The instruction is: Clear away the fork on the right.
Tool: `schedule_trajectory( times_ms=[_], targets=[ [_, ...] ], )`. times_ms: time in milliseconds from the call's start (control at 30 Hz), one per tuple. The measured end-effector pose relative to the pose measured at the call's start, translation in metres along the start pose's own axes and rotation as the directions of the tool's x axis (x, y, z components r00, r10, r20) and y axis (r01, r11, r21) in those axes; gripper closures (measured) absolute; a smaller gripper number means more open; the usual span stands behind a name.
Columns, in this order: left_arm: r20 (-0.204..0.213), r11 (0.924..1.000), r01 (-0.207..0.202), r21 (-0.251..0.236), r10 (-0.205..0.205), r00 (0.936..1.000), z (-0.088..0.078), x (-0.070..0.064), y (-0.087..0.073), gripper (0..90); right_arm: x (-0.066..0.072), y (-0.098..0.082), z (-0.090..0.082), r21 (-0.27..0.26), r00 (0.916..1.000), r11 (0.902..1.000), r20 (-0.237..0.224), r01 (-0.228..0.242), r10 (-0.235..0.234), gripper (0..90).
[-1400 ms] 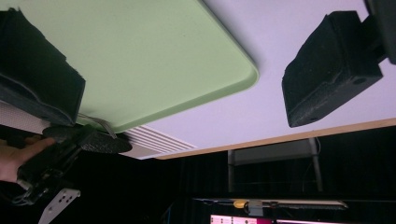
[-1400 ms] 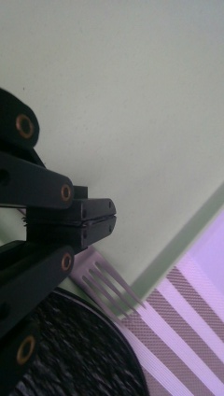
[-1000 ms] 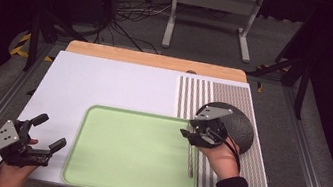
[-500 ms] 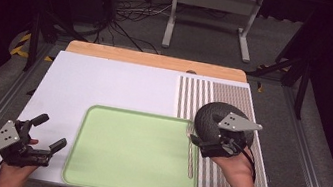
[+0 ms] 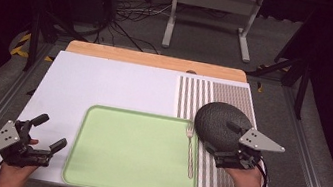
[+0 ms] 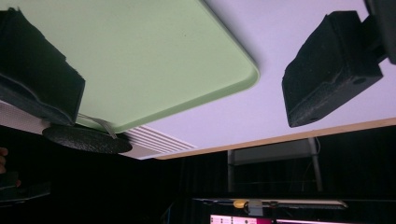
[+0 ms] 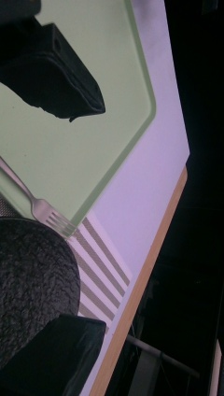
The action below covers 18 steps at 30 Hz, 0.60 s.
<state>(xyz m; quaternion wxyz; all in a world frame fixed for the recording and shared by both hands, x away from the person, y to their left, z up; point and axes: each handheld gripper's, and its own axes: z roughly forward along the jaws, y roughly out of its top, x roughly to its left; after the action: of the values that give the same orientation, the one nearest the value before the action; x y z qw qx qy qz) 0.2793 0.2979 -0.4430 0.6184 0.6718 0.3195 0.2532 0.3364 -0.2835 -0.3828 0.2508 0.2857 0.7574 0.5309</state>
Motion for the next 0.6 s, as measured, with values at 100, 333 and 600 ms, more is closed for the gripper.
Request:
schedule_trajectory(
  times_ms=[100,333,600],
  targets=[
    [0.000,1.0000,0.001,-0.003,-0.001,1.0000,0.000,0.000,0.000,0.0,-0.004,-0.010,-0.005,-0.032,1.0000,0.9995,0.005,-0.007,0.007,0.1],
    [0.001,1.0000,0.001,-0.007,-0.001,1.0000,-0.001,0.000,0.000,0.0,-0.013,-0.034,-0.017,-0.079,0.9995,0.9966,0.020,-0.022,0.024,0.1],
    [0.003,0.9998,-0.003,-0.020,0.003,1.0000,-0.001,0.000,0.001,0.0,-0.023,-0.055,-0.027,-0.109,0.9994,0.9938,0.025,-0.022,0.025,0.1]
  ],
)
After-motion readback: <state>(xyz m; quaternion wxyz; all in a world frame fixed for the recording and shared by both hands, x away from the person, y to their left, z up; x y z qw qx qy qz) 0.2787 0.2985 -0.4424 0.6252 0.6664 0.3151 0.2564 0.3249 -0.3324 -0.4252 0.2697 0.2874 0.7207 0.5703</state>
